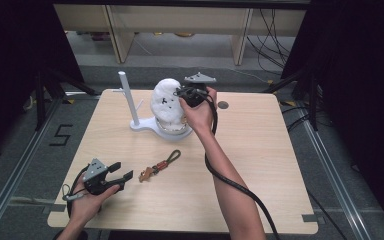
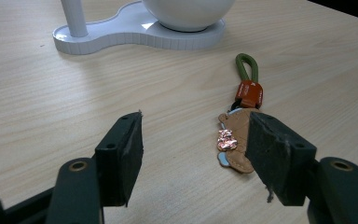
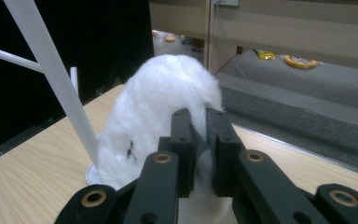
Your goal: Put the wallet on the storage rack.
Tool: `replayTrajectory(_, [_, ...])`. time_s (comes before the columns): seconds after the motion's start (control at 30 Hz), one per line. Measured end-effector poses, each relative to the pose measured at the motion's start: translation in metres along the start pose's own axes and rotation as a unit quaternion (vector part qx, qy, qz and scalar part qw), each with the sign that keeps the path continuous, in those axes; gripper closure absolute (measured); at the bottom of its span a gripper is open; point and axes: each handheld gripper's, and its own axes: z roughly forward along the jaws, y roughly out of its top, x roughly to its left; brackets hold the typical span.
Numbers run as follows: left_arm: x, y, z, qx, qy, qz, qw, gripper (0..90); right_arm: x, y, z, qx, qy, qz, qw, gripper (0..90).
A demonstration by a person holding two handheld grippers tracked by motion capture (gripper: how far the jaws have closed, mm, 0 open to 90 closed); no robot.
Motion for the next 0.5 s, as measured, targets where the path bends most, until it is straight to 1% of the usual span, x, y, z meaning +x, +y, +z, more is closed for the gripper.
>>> replayTrajectory(0.1, [0.0,-0.001,0.001,-0.004,-0.005,-0.001,1.0,35.9,0.0,0.001,0.001,0.002,-0.002,-0.002,1.0,82.9])
replayTrajectory(0.13, [0.0,-0.001,0.001,-0.004,-0.005,-0.001,1.0,36.0,0.0,0.001,0.002,0.007,-0.001,0.003,1.0,82.9])
replayTrajectory(0.17, [0.0,-0.001,0.001,-0.005,-0.005,-0.003,1.0,36.0,-0.001,0.0,0.002,0.005,0.001,0.003,1.0,82.9])
replayTrajectory(0.2, [0.0,-0.001,0.001,-0.004,-0.005,-0.001,1.0,36.0,-0.001,-0.001,0.003,0.007,-0.002,0.005,1.0,82.9])
replayTrajectory(0.23, [0.0,-0.001,0.001,-0.003,-0.005,-0.001,1.0,35.9,-0.003,-0.002,0.005,0.007,0.001,0.005,1.0,82.9])
replayTrajectory(0.27, [0.0,-0.001,0.001,-0.003,-0.006,-0.001,1.0,36.0,-0.004,-0.004,0.006,0.007,-0.004,0.001,1.0,82.9])
replayTrajectory(0.33, [0.0,-0.001,0.001,0.0,-0.004,0.0,1.0,36.0,-0.006,-0.008,0.008,0.014,-0.004,0.006,0.9999,82.9])
replayTrajectory(0.37, [0.0,-0.001,0.001,0.0,-0.003,0.001,1.0,36.0,-0.007,-0.01,0.009,0.013,-0.006,0.004,0.9999,82.9])
replayTrajectory(0.43, [0.0,-0.001,0.001,0.0,-0.003,0.0,1.0,36.0,-0.007,-0.012,0.009,0.015,-0.01,0.009,0.9998,82.9])
replayTrajectory(0.47, [0.0,-0.001,0.001,0.001,-0.003,0.001,1.0,36.0,-0.008,-0.013,0.01,0.013,-0.006,0.01,0.9998,82.9])
replayTrajectory(0.5, [0.0,-0.001,0.002,0.001,-0.003,0.001,1.0,36.0,-0.009,-0.014,0.011,0.01,-0.009,0.004,0.9999,82.8])
